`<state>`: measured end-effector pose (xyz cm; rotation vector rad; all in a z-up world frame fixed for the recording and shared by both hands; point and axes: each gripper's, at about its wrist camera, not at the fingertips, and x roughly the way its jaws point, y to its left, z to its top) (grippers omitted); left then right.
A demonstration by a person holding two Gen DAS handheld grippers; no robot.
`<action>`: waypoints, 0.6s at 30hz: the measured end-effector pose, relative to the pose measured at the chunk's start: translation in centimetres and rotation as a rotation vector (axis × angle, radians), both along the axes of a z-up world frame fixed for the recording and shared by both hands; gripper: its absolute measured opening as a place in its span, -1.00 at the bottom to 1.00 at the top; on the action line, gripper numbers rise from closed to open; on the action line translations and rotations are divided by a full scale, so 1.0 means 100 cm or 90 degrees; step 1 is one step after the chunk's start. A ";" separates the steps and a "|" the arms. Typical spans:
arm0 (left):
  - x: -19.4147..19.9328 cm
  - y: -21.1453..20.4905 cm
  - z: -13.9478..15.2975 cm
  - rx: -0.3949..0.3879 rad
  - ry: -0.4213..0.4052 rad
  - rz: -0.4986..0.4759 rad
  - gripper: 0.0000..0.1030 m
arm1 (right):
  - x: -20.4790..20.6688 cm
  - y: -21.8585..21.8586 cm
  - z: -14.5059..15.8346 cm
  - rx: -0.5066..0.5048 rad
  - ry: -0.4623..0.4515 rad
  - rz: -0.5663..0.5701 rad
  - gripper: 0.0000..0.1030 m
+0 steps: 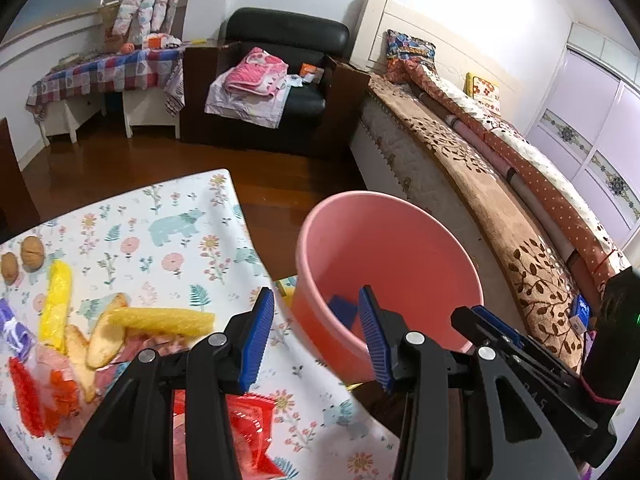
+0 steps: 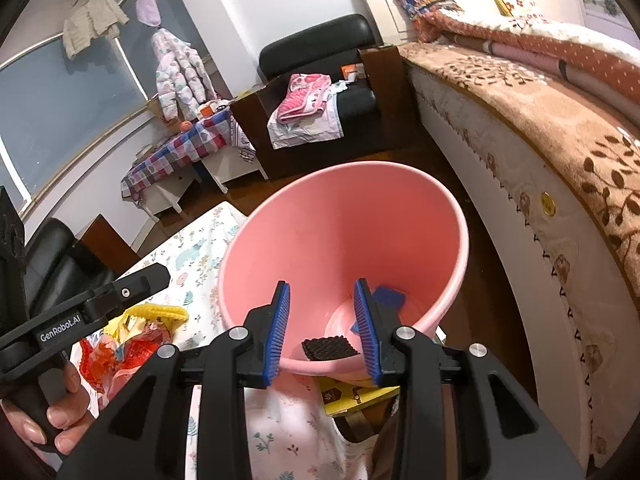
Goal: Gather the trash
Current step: 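Move both open tools back over the table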
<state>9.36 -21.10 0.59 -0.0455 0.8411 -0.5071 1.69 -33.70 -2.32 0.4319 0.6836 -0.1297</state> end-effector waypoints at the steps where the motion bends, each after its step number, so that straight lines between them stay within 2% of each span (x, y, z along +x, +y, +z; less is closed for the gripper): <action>1: -0.002 0.003 0.001 0.001 -0.004 0.004 -0.16 | 0.000 0.003 0.001 -0.002 -0.002 0.005 -0.34; 10: -0.024 0.047 0.015 0.007 -0.043 0.053 -0.16 | -0.006 0.041 0.013 -0.021 -0.037 0.047 -0.34; 18: -0.046 0.099 0.017 0.017 -0.067 0.103 -0.16 | -0.011 0.070 0.014 -0.046 -0.035 0.082 -0.34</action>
